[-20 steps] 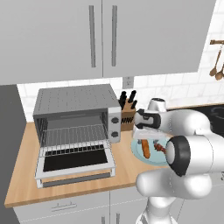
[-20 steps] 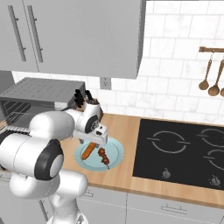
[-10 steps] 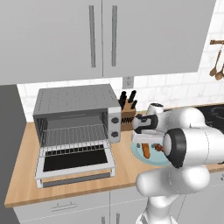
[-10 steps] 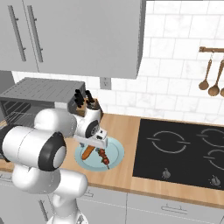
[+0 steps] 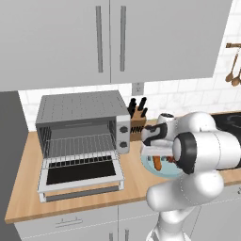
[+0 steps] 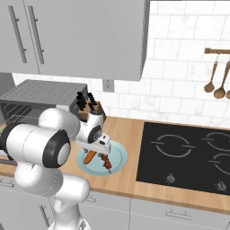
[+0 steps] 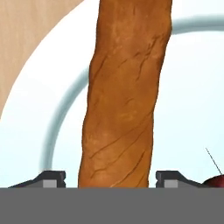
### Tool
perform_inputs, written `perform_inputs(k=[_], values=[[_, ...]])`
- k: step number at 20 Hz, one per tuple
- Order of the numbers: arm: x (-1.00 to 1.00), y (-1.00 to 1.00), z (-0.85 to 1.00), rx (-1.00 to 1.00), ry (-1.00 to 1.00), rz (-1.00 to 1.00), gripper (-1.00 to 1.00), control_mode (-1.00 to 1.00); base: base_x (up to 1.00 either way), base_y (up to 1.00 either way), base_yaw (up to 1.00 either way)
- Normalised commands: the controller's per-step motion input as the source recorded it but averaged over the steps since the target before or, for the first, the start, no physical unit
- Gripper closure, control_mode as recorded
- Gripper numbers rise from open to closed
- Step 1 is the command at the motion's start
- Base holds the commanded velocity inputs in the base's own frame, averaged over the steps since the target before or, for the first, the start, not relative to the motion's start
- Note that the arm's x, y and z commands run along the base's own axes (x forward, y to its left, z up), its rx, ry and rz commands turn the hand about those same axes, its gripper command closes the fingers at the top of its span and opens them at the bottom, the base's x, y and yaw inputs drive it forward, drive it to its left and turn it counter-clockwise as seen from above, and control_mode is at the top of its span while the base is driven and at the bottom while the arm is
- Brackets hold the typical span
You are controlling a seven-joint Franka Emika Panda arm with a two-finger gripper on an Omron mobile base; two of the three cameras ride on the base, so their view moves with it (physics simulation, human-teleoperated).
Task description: Pick up the kebab skewer and baguette bread, and place them inside the toaster oven. Close the toaster oven door and start by setting the timer.
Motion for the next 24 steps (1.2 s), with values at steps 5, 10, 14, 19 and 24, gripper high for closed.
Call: perform_inputs(k=[5,10,14,19,24], values=[[0.00,0.00,0.00,0.00,0.00,0.00,1.00,-1.00,0.00,0.00,0.00],[-0.04,0.00,0.36,0.00,-0.04,0.00,1.00,-1.00,0.00,0.00,0.00],[-0.33,0.00,0.98,0.00,-0.06,0.00,1.00,-1.00,0.00,0.00,0.00],[-0.69,0.01,1.00,0.00,-0.04,-0.09,1.00,-1.00,0.00,0.00,0.00],[-0.87,0.11,0.95,0.02,-0.01,-0.25,1.00,-1.00,0.00,0.00,0.00]])
